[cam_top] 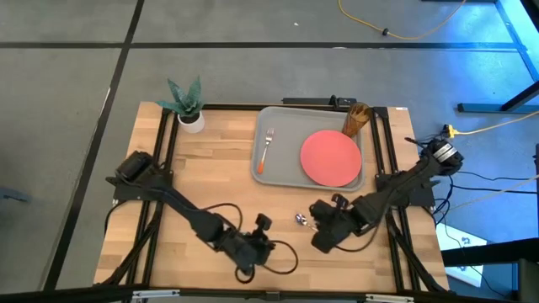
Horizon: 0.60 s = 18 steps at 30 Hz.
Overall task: Pick and place plate/cup/fork/spoon on tray
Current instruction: Put the orange spoon on the gray serving tray to the left of the pink plate
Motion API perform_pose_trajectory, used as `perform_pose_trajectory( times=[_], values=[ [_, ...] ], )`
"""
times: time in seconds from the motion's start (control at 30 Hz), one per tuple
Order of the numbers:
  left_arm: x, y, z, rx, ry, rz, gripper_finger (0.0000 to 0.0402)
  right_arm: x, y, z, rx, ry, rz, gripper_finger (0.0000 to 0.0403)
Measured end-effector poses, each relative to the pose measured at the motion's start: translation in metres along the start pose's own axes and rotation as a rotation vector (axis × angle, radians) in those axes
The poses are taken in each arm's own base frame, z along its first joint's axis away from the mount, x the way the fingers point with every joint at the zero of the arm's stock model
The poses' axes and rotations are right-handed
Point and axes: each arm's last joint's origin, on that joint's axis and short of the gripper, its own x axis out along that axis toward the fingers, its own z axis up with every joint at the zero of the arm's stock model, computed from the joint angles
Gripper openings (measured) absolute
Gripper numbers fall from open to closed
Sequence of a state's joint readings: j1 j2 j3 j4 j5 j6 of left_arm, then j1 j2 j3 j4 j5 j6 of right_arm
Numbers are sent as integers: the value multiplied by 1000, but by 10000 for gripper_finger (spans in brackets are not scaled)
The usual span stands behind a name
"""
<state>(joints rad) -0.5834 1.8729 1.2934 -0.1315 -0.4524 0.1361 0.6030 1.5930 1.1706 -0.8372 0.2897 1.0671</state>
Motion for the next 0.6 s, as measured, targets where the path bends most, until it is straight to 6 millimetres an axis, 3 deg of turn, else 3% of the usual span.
perform_pose_trajectory(
  times=[0.27,0.37,0.6],
  values=[
    [-56,-8,22,-193,-91,-66,27,50,-2,7,79,223,-47,59],
    [-74,-12,28,-203,-129,-91,27,65,-3,8,29,255,-69,59],
    [-93,-18,34,-214,-173,-114,27,81,-1,13,8,243,-45,59]
  ],
)
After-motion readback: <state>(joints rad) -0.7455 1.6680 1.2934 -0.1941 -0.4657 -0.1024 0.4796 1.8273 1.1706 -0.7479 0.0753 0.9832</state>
